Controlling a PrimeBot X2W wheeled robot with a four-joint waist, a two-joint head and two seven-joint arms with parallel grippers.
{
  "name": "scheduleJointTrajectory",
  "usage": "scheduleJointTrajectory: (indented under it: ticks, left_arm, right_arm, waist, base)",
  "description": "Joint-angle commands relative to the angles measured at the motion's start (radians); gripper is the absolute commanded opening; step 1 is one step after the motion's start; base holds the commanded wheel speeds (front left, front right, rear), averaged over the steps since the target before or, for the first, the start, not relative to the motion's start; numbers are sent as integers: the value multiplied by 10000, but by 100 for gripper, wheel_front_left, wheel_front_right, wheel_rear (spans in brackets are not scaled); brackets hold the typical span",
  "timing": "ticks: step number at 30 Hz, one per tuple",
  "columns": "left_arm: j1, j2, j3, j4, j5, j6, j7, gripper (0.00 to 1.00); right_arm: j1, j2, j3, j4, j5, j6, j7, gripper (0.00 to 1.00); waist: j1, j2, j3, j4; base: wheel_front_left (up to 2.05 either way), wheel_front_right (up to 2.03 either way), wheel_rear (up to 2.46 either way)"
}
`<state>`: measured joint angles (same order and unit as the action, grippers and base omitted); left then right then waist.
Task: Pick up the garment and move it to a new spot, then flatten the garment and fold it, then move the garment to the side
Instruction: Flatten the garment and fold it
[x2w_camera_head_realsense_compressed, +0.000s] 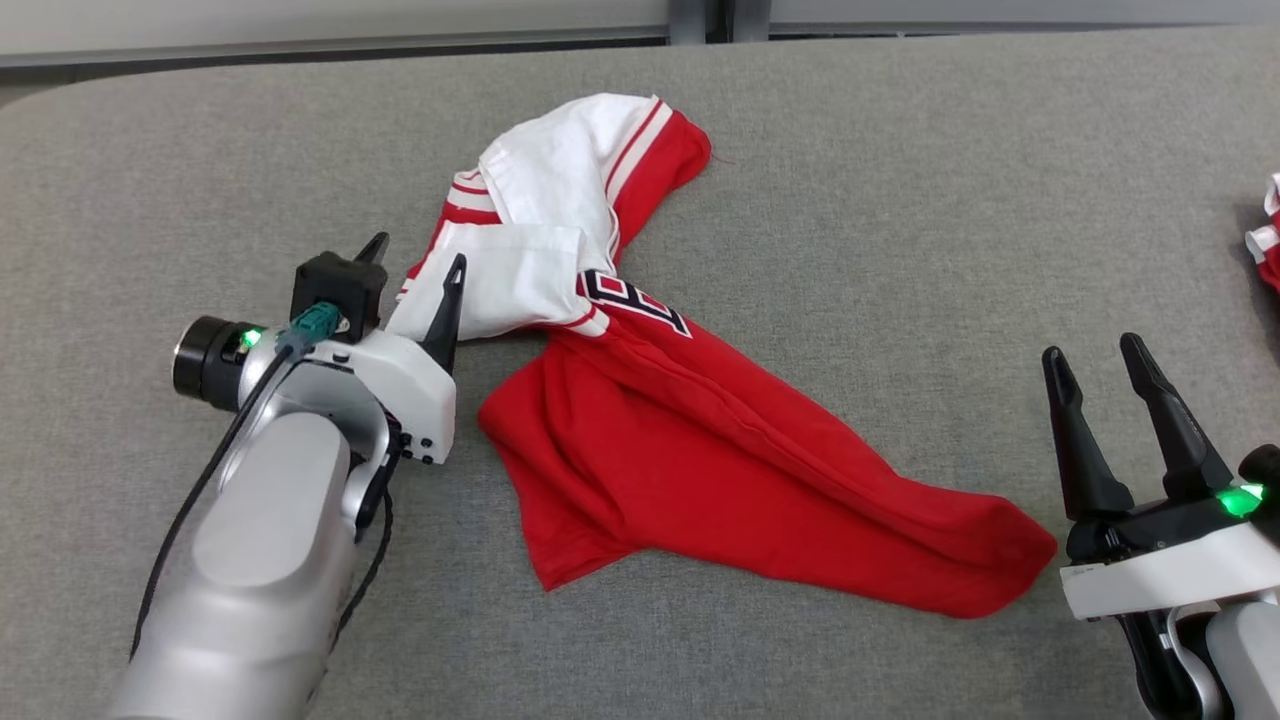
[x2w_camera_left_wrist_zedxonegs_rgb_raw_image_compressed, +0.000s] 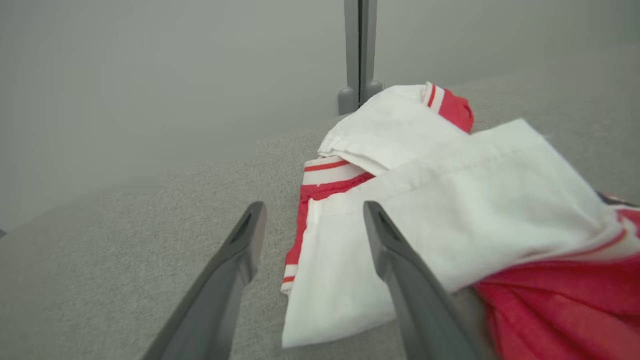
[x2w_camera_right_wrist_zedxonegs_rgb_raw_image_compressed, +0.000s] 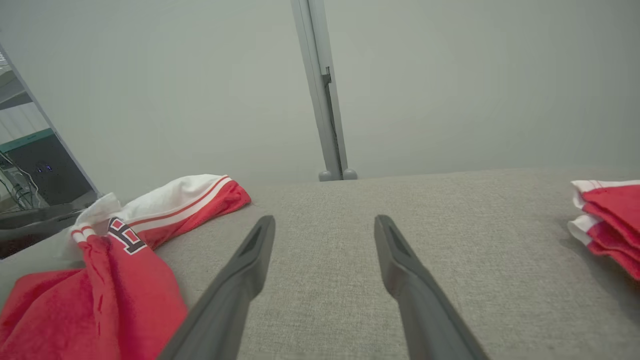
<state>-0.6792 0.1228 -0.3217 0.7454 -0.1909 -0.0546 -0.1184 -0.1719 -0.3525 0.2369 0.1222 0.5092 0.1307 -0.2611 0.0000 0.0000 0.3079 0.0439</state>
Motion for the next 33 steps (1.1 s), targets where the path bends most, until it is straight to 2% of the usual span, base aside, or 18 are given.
scheduleJointTrajectory:
  ticks: [1, 5, 19, 20, 21, 22, 23, 33]
  left_arm:
    - [-221, 60, -60, 106, 106, -67, 36, 100]
    - [-994, 184, -382, 1049, 413, -130, 144, 100]
    - [-2105, -32, -869, 2885, 646, -111, -848, 100]
    - [-2133, -59, -910, 2969, 651, -129, -877, 91]
    - [-2144, -83, -949, 3063, 651, -161, -911, 44]
    - [-2154, -99, -973, 3163, 634, -195, -949, 12]
    - [-2172, -108, -991, 3255, 601, -217, -957, 0]
    - [-2449, -213, -1022, 3813, 311, -340, -1271, 0]
  right_arm:
    - [-121, -45, -1, 17, 49, -1, -53, 100]
    - [-223, -69, 32, 25, 80, -1, -55, 100]
    - [-372, -116, -71, 199, 108, -1, -55, 100]
    - [-369, -116, -78, 210, 108, -1, -55, 100]
    - [-360, -119, -74, 222, 104, -1, -55, 100]
    - [-357, -122, -63, 238, 99, -1, -55, 100]
    - [-364, -120, -50, 250, 99, -1, -55, 100]
    - [-388, -154, 14, 365, 61, 0, -56, 100]
  waist:
    - [0, 0, 279, -204]
    - [0, 0, 619, -376]
    - [0, 0, 937, -478]
    - [0, 0, 933, -468]
    - [0, 0, 927, -459]
    - [0, 0, 922, -452]
    - [0, 0, 921, -445]
    - [0, 0, 765, -335]
  base:
    - [0, 0, 0]
    - [0, 0, 0]
    - [0, 0, 0]
    - [0, 0, 0]
    - [0, 0, 0]
    - [0, 0, 0]
    - [0, 0, 0]
    - [0, 0, 0]
